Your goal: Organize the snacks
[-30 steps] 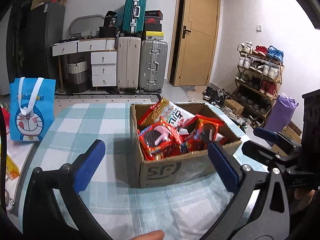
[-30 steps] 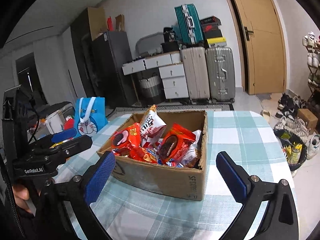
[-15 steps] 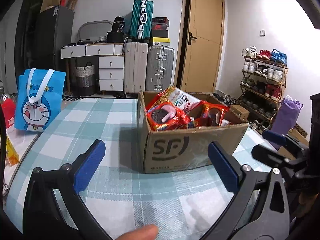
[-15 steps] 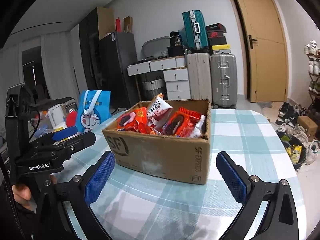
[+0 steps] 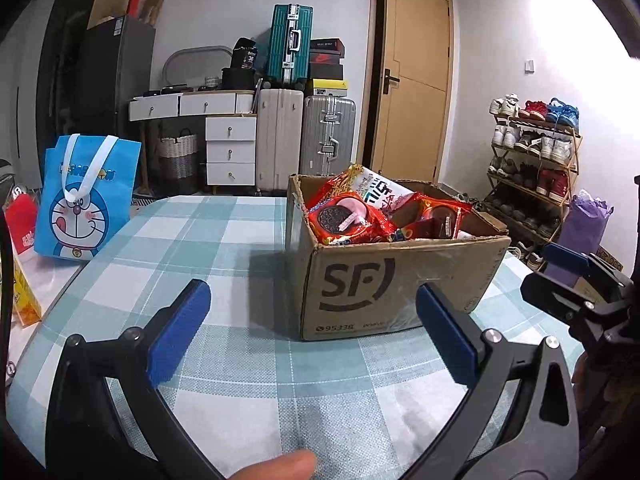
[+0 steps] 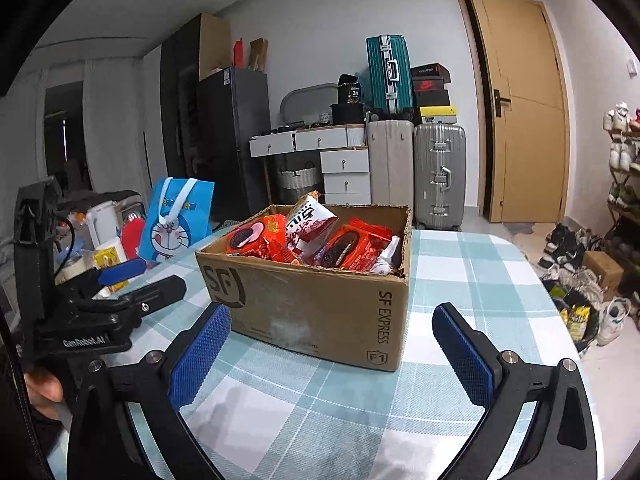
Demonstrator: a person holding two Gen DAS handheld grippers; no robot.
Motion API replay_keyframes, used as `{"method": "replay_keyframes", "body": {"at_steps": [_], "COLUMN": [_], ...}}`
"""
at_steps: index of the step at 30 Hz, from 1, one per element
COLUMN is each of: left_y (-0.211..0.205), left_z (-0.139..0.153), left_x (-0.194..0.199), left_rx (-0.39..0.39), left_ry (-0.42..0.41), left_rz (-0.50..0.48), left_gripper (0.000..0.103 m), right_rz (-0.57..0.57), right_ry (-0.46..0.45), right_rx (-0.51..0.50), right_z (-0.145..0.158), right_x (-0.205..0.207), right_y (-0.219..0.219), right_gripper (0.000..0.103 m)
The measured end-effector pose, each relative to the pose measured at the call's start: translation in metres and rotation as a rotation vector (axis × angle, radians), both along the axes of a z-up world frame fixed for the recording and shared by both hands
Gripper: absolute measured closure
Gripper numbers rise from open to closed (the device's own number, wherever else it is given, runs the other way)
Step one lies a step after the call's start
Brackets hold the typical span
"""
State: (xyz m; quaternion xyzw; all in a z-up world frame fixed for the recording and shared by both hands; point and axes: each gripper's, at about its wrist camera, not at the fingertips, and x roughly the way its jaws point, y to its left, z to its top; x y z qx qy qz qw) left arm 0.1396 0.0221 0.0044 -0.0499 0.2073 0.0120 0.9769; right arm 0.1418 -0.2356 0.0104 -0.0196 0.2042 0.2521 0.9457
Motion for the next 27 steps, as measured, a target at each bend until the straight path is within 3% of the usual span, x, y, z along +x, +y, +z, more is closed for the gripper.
{"method": "replay_keyframes", "body": {"at_steps": [17,27], "left_y": [-0.0069,-0.0076], "left_z": [-0.0028,-0.0029], "left_x": [0.0003,-0.0025], "left_rx": [0.041,0.038], "left_ry": [-0.007,-0.01], "left_rz": [-0.023,-0.03], "left_gripper": [0.0,0.0], "right_rz": [-0.021,-0.001], "right_ry": [-0.033,-0.066], "right_rx": [0.048,0.004], "right_z": [-0.0003,-0.001], "right_x": [-0.0018,-0.0086], "right_y": [-0.0089,-0.0001], "right_gripper": [0.0,0.0]}}
